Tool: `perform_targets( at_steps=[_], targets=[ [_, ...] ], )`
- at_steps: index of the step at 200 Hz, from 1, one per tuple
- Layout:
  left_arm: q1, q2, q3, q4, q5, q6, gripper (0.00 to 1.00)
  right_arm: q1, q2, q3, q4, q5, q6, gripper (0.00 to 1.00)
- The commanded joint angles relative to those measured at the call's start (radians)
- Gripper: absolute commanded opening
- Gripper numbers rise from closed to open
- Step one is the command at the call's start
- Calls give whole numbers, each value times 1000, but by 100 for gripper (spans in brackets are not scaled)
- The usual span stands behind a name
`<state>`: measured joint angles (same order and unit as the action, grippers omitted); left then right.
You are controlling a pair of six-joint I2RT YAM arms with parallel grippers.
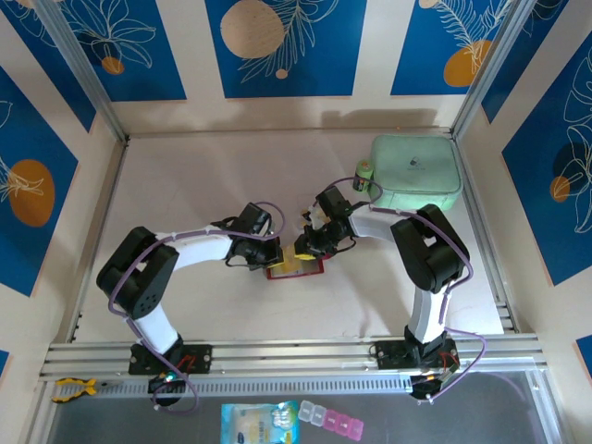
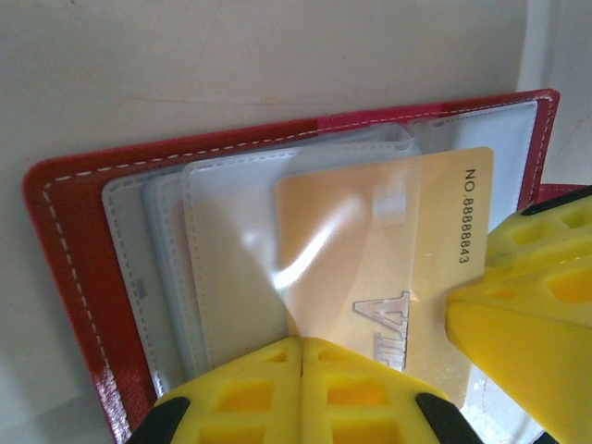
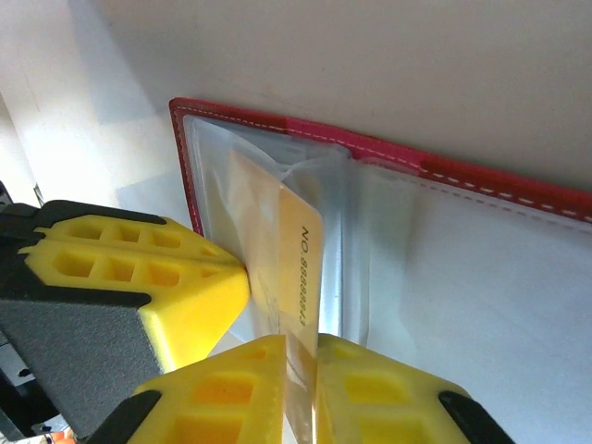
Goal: Take the credit cards out of the card holder
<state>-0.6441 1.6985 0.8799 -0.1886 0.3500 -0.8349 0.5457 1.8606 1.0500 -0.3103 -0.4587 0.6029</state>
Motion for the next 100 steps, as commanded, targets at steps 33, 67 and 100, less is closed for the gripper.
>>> perform_targets(
  at_steps=[33,67,100],
  targets=[
    [-6,13,-5,-66,-47,12,0,-6,-37,-13,-33,-3,-8,9],
    [-5,10,-5,-74,-48,15,0,-24,-63,-37,-42,20,-18,8],
    [-5,8,-7,-74,-49,15,0,-44,-95,-44,-73,21,-43,8]
  ],
)
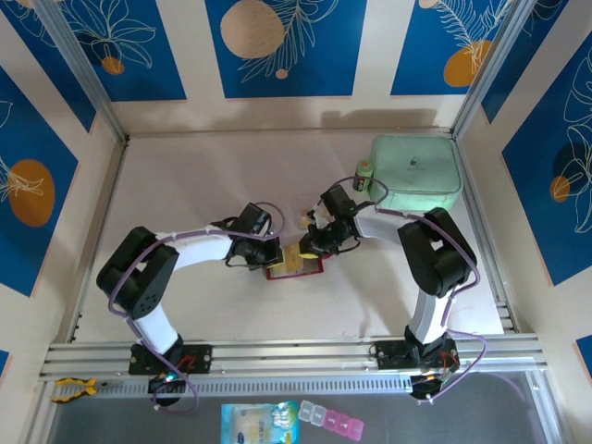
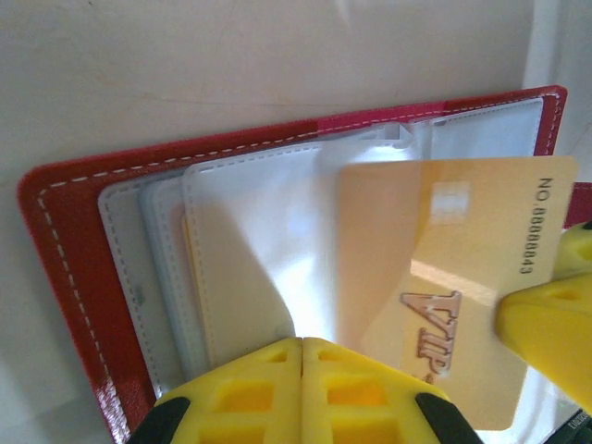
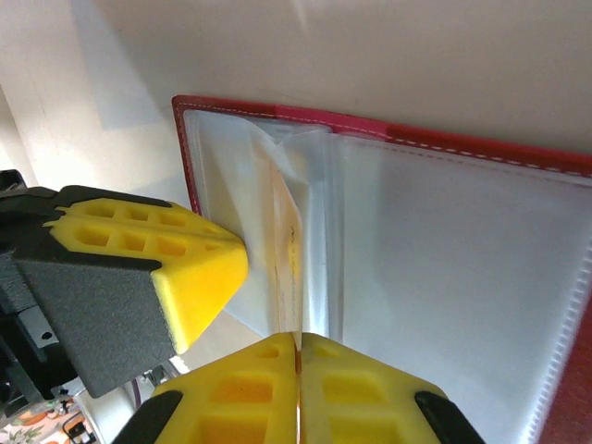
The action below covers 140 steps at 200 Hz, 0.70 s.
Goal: Take the credit cards out of the card holder
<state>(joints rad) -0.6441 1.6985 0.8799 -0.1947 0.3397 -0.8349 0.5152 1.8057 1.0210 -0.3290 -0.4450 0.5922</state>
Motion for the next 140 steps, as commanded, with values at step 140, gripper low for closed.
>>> perform_targets(
  at_steps=[140],
  targets=[
    [-5,-7,19,-31,-26,18,2,-37,-130,168,-426,276,-545,0]
  ],
)
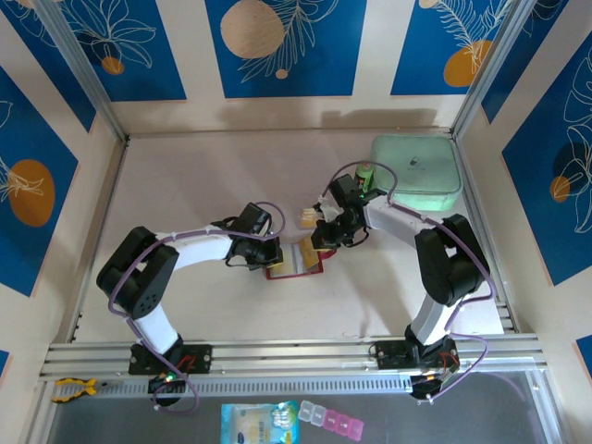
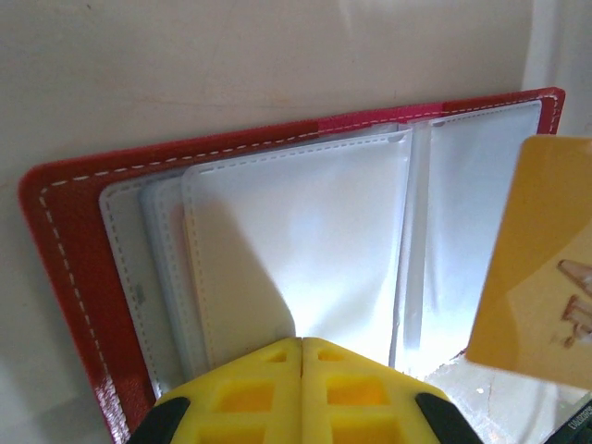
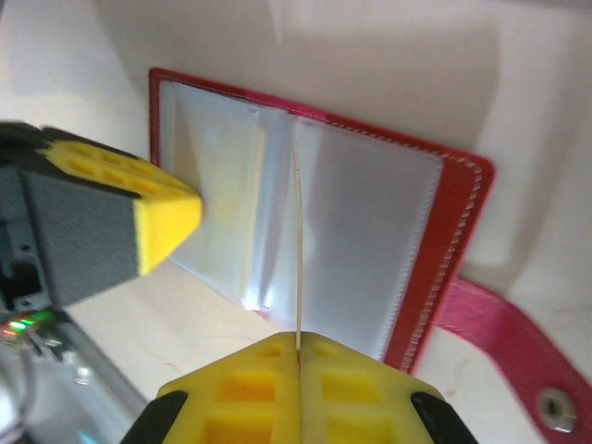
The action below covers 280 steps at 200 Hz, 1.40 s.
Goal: Take the credit cards out of the card holder
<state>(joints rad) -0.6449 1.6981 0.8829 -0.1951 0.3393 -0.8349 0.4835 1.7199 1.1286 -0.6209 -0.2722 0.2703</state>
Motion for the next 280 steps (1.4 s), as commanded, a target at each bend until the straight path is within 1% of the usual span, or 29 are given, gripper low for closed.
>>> perform_targets(
  at_steps=[1,29,48,71,101,158,198,238,280],
  targets=[
    [-5,-6,16,-30,-25,17,2,-4,-44,62,-138,104,-231,0],
    [-5,-12,18,-9,-13,16,4,19,-50,116,-228,172,-516,0],
    [-5,-12,29,-15,-13,17,4,34,-72,128,-245,210,-696,0],
    [-4,-22,28,-16,-16,20,4,32,-74,154,-256,268,-842,0],
    [-4,-38,26,-24,-28,29,4,18,-5,240,-325,299,-1015,0],
    [0,-75,6,-34,-42,27,5,-12,136,462,-376,328,-1162,0],
    [7,-107,-8,-46,-46,16,5,-40,245,628,-425,321,-1206,0],
    [13,-123,-13,-62,-57,15,5,-60,316,723,-447,295,-1237,0],
    [20,-132,-15,-78,-63,19,5,-62,363,721,-457,302,-1252,0]
  ],
)
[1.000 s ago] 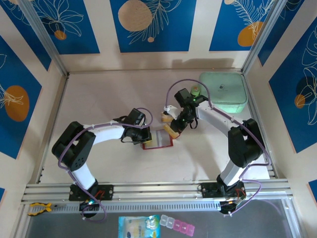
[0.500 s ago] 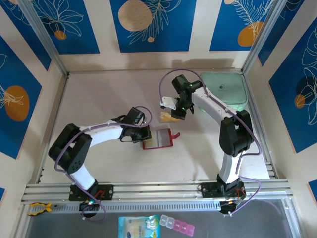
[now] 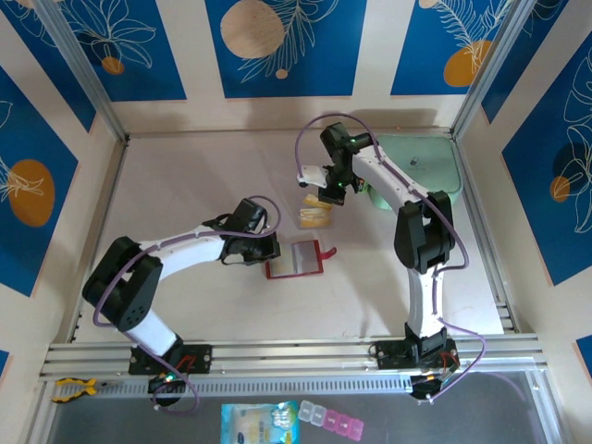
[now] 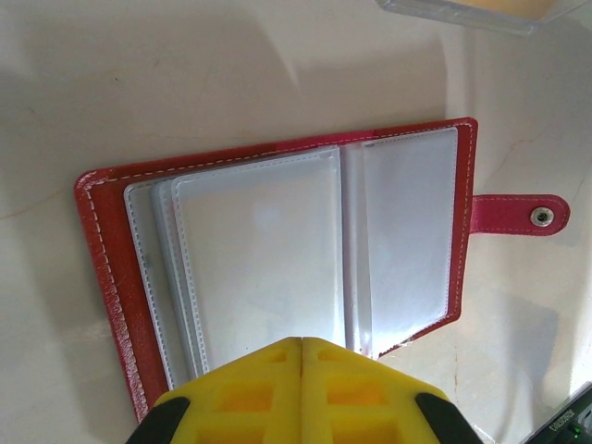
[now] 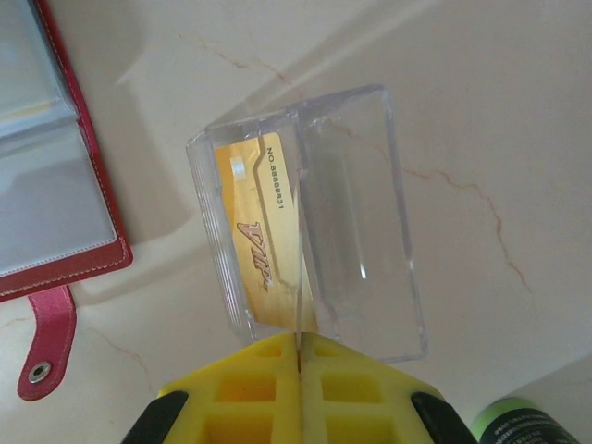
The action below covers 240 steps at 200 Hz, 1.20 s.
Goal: Take the credit cards out of the card holder
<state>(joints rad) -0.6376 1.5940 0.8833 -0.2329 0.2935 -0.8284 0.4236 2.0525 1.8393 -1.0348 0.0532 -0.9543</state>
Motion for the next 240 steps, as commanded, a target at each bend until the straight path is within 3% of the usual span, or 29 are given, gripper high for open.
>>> perform_targets(
  at_steps=[1,20,50,89,134,159,240],
  targets=[
    [13,-28,-16,-40,-17,11,5,-2,31,10,-42,-25,-28,0],
    [13,-27,-13,-41,-12,8,5,-4,34,-13,-22,-26,-23,0],
    [15,-29,-18,-48,-17,11,5,-11,27,-41,8,-15,-11,17],
    [17,-23,-8,-46,-13,12,5,-14,-19,-64,34,-41,21,15],
    [28,-24,-7,-65,-16,33,5,-1,-99,-144,131,-95,180,13],
    [48,-20,-19,-37,-12,32,4,18,-148,-202,202,-119,371,13],
    [68,-16,-48,-22,-23,49,4,63,-291,-458,364,-132,1199,11]
  ],
)
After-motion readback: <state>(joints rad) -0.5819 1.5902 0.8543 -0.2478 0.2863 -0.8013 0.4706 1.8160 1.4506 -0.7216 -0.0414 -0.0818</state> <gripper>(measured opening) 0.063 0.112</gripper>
